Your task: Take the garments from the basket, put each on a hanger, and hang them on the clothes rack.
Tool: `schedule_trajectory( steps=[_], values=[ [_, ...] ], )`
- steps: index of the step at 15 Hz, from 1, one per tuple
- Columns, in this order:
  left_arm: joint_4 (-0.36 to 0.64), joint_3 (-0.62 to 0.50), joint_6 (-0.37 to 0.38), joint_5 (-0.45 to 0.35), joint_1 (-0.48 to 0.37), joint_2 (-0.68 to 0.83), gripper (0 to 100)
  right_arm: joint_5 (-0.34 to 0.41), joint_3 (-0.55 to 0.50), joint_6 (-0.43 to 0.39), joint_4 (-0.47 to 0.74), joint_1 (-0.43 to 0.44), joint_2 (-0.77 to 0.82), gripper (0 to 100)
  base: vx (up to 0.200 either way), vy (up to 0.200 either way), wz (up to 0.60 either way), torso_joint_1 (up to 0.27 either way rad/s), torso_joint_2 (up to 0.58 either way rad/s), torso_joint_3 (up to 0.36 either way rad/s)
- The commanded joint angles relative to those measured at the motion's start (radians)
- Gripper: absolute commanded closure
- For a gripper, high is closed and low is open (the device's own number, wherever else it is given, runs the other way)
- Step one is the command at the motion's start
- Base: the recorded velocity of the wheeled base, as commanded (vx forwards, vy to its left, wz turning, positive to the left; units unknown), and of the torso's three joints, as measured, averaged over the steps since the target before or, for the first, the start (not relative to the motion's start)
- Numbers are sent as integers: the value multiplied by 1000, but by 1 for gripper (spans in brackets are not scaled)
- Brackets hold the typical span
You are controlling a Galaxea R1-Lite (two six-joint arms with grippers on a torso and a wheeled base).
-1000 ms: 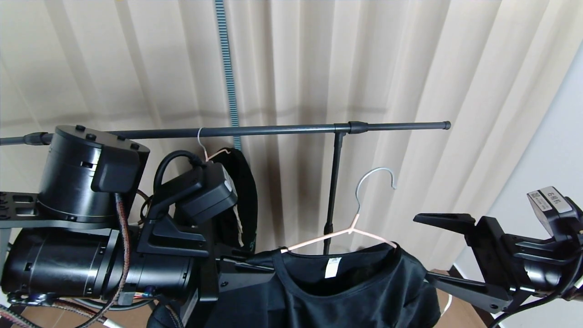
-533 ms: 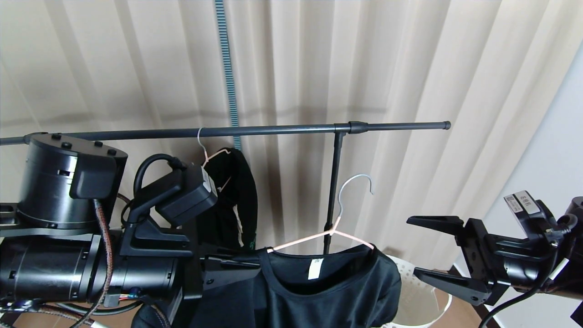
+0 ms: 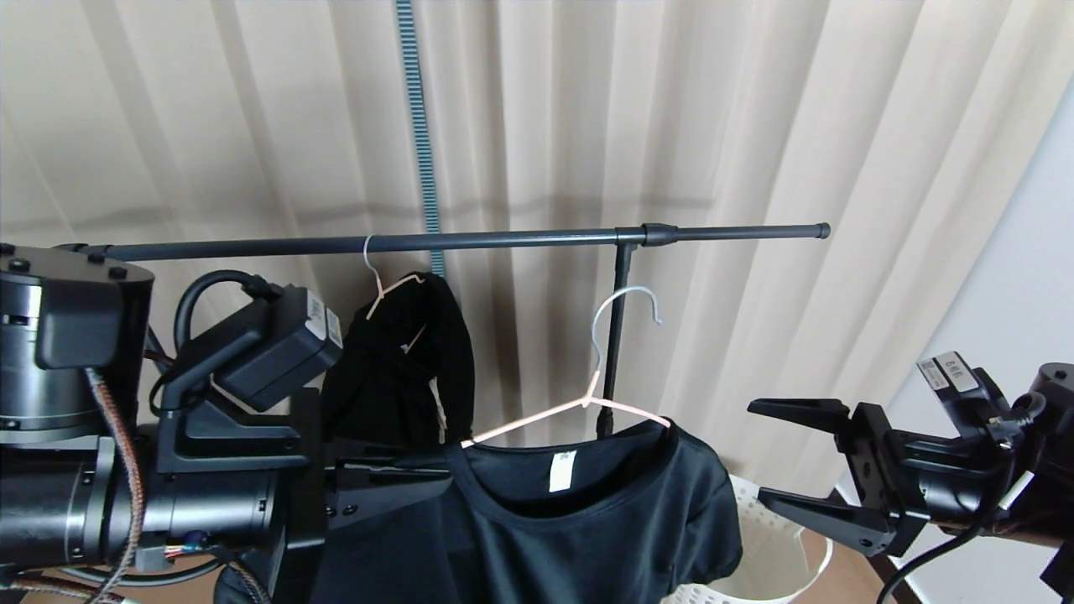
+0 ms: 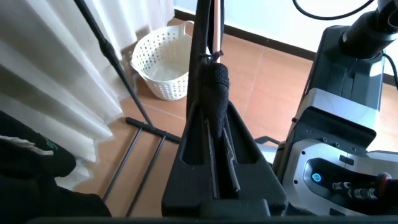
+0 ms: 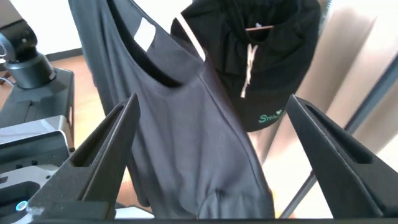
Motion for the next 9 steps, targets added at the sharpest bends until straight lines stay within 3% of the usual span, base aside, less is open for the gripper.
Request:
schedule_trajectory(
  steps=[1, 9],
  values=[
    [0, 8, -1, -5, 17, -50, 100, 1, -3, 0, -10, -4, 27, 0, 0, 0, 0, 0, 0, 0],
    [-2, 23, -1, -31, 17, -168, 100, 4, -11, 0, -167, -46, 216, 0, 0, 0, 0, 0, 0, 0]
  ],
)
